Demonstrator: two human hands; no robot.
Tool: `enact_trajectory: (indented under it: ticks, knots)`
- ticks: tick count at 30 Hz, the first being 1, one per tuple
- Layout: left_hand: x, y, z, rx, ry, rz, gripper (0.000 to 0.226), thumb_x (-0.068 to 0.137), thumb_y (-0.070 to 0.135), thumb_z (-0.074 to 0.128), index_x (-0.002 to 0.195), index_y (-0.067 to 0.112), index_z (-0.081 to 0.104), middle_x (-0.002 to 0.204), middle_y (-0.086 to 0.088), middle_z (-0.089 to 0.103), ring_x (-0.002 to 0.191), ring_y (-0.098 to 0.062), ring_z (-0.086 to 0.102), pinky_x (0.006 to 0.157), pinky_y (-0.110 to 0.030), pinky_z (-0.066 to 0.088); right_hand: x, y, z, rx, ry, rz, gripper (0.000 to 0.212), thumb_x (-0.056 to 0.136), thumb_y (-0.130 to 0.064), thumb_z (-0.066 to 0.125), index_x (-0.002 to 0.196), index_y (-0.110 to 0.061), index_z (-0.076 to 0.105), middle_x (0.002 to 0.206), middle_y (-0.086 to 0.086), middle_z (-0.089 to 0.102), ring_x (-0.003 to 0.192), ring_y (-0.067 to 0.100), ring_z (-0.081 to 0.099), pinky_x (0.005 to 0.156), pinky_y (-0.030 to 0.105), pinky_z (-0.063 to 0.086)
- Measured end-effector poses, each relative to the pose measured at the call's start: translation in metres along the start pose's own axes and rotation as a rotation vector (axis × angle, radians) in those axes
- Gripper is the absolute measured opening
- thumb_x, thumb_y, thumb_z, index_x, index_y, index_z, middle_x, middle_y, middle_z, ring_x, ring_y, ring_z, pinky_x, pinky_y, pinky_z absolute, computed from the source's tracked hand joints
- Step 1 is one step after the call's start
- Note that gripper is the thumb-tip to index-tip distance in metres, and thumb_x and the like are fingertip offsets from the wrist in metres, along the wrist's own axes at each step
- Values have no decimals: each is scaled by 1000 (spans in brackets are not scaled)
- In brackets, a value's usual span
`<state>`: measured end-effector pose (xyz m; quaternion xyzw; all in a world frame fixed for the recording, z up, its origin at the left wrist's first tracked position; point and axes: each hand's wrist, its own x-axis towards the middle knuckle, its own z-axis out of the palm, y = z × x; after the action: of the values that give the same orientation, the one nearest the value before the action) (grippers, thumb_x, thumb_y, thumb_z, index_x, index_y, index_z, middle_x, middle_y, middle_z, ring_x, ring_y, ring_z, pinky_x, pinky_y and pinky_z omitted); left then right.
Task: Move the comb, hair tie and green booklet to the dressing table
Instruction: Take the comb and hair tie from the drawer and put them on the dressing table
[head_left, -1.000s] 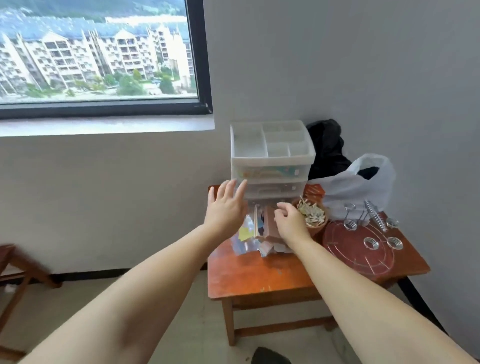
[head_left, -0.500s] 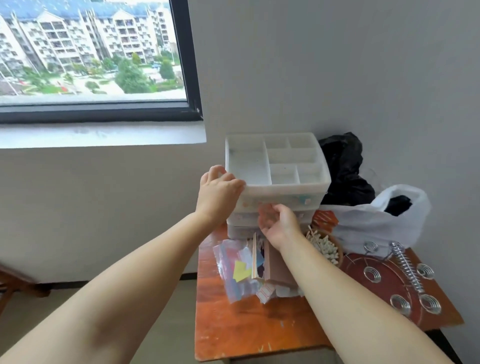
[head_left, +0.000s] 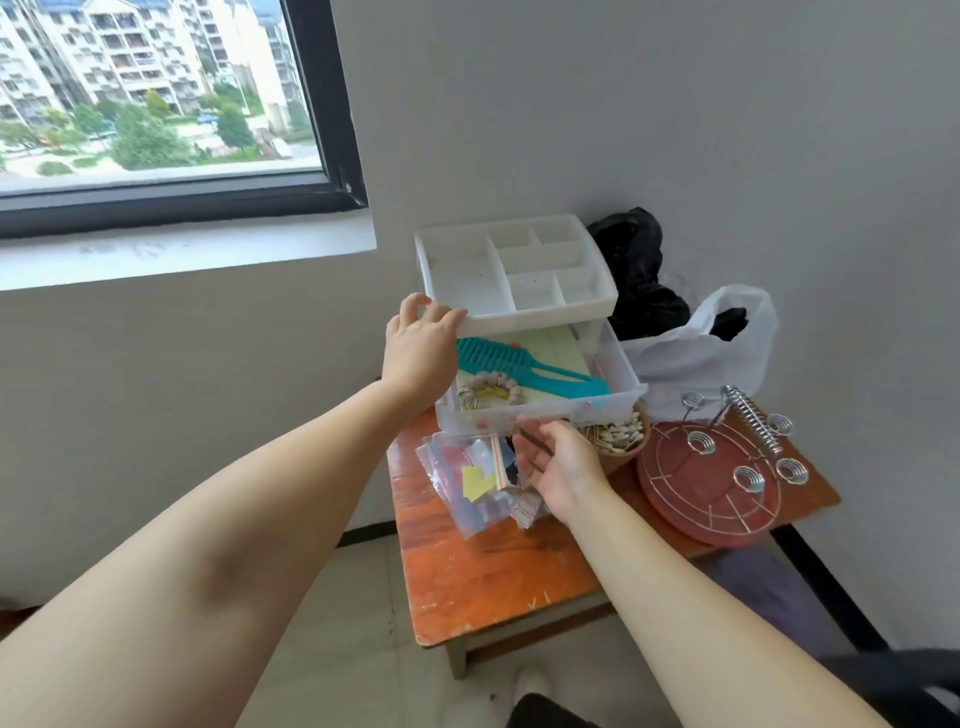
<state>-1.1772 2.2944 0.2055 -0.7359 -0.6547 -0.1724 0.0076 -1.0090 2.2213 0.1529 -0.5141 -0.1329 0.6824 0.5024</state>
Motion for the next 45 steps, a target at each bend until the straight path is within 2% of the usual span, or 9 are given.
enact_trajectory:
  ticks: [4,7,11,15,17,20,31,37,45]
  knots:
    - [-7,-3,2,-9,-41,22,57,87,4,45,140,20,33,144,-3,42,140,-31,17,112,-52,24,-5,-2,-1,-52,-29,-9,20,93,-7,41,93,-15,60,92,4,68,76,18,64,59,29,49]
    - [-11,1,0,11,26,51,49,92,16,46,139,21,35,150,-8,33,141,-31,19,116,-49,18,-16,-19,-3,-428,-76,11,21,95,-12,41,98,-12,61,92,5,67,73,17,63,60,28,48]
    - [-16,17,-4,-108,-30,147,26,92,17,47,117,13,53,126,-9,55,108,-31,57,80,-37,56,-25,-72,-14,-1098,-163,-312,23,94,-18,46,88,-18,68,77,-3,70,59,6,61,49,16,42]
    - [-4,39,3,86,-391,85,27,94,19,46,117,10,56,114,-8,62,96,-25,64,71,-32,58,-3,-122,3,-1502,-112,-717,16,90,-23,54,100,-19,67,98,-3,69,89,13,62,70,26,48]
    - [3,47,7,142,-435,45,30,94,20,47,121,9,53,112,-8,60,95,-24,62,68,-32,53,17,-125,14,-1859,-179,-669,39,88,-31,58,122,-12,57,120,8,60,107,23,57,86,35,49]
    - [5,52,14,202,-427,41,38,91,19,51,125,6,43,115,-10,59,99,-28,61,65,-35,48,40,-114,22,-2162,-247,-601,53,83,-42,63,124,-11,50,120,10,52,109,28,54,76,34,46]
    - [7,52,14,253,-548,19,21,92,12,48,108,5,60,93,-6,57,75,-20,53,65,-27,49,70,-115,31,-2271,-321,-619,28,84,-23,55,108,-8,55,102,10,61,76,23,55,54,29,42]
    - [9,47,8,113,-532,3,23,90,17,47,109,9,57,103,-8,62,81,-22,56,68,-31,52,71,-120,32,-2269,-347,-687,16,82,-27,53,92,-14,49,85,5,55,65,19,51,45,27,34]
    - [19,51,2,27,-554,-10,24,91,13,46,105,4,62,91,-7,56,76,-22,53,68,-30,51,52,-154,29,-2261,-408,-658,6,87,-23,45,89,-22,51,72,-5,50,62,14,49,47,28,34]
